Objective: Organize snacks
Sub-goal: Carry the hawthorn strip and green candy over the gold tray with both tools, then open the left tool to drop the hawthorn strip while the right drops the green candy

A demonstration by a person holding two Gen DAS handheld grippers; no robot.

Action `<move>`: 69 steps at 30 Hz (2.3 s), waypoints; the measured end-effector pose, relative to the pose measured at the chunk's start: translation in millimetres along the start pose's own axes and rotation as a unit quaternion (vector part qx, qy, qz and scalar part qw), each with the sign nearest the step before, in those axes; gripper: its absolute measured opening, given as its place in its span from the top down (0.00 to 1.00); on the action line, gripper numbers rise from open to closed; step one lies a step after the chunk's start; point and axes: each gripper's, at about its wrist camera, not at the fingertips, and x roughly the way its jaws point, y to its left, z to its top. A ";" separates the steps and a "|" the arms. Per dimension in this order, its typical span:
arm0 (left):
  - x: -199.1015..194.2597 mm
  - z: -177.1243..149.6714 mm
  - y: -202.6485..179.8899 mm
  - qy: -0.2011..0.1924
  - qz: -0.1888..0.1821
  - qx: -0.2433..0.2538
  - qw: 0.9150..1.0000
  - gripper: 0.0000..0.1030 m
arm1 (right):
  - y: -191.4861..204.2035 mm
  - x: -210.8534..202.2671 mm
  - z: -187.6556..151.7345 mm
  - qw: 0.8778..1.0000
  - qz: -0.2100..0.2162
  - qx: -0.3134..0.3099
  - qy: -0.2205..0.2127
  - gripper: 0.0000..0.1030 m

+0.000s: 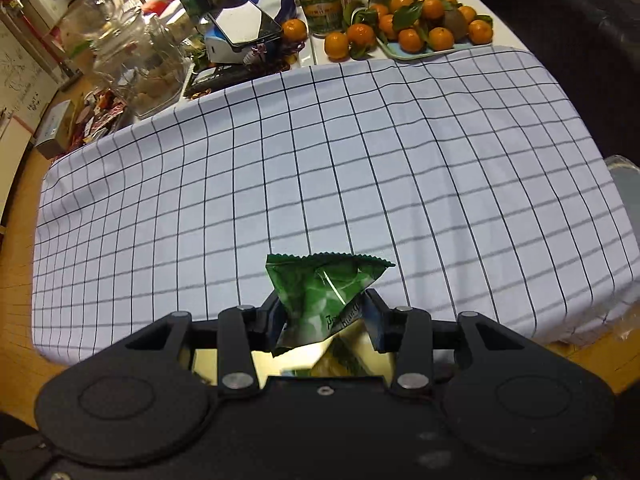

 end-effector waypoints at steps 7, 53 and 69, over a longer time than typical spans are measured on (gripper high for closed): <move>-7.5 -27.1 -2.6 -0.016 0.014 0.011 1.000 0.72 | -3.7 -15.3 -67.9 0.999 0.007 0.022 0.028 0.59; -11.6 -64.6 -7.5 -0.044 0.050 0.038 0.997 0.66 | 9.1 -22.6 -126.4 0.998 -0.012 -0.033 0.056 0.56; -5.2 -80.5 -2.0 -0.026 0.053 0.039 0.998 0.66 | 8.6 -16.5 -140.7 0.995 -0.017 -0.054 0.085 0.56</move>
